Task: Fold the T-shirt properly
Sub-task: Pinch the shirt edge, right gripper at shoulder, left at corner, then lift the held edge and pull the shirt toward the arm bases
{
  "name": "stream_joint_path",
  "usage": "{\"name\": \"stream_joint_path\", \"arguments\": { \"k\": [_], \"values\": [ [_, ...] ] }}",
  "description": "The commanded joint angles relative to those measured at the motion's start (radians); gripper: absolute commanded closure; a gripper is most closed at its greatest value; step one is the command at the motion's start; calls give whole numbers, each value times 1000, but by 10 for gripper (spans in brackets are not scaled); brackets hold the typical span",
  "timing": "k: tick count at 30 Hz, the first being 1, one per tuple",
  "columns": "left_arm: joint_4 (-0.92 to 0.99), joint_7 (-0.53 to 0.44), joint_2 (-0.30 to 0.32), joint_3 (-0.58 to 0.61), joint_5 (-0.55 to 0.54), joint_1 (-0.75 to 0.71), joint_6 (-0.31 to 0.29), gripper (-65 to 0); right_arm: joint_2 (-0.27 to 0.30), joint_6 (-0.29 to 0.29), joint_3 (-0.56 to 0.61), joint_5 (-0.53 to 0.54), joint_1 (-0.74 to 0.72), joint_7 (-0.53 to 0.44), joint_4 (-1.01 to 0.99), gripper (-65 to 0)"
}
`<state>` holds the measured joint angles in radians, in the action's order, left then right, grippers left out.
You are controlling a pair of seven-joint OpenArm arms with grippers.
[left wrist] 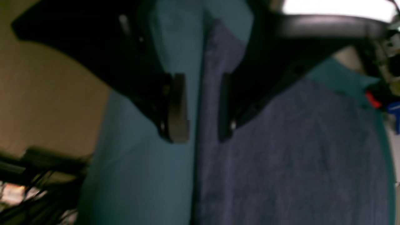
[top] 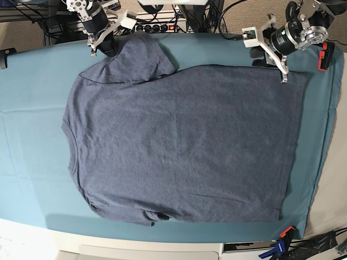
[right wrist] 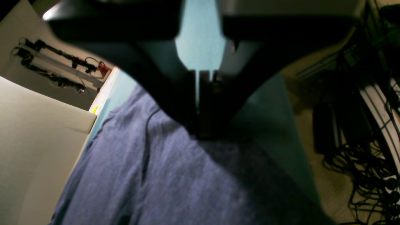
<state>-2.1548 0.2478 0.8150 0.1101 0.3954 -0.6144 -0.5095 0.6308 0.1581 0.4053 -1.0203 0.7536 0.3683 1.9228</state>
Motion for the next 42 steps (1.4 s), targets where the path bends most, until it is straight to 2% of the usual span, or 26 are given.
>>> {"name": "stream_joint_path", "arguments": {
  "k": [1,6,11,24,33,42],
  "values": [
    [-16,-8,14,-8,-21,0,14,-185,6,40,5,14,13,3,0,0],
    [-16,9,14,-8,-70,0,10,-185,6,38,5,-28,11,5,0,0],
    [-12,78,14,-8,-4,0,21,-185,6,28,5,-28,4,6,0,0],
    [282,66,23,-8,146,9,256,-185,6,29,6,-28,-42,6,0,0],
    [294,67,43,-8,127,69,266,-185,6,29,6,-27,-58,11,0,0],
    [327,66,69,-8,124,68,246,-185,6,29,6,-27,-58,18,0,0]
  ]
}}
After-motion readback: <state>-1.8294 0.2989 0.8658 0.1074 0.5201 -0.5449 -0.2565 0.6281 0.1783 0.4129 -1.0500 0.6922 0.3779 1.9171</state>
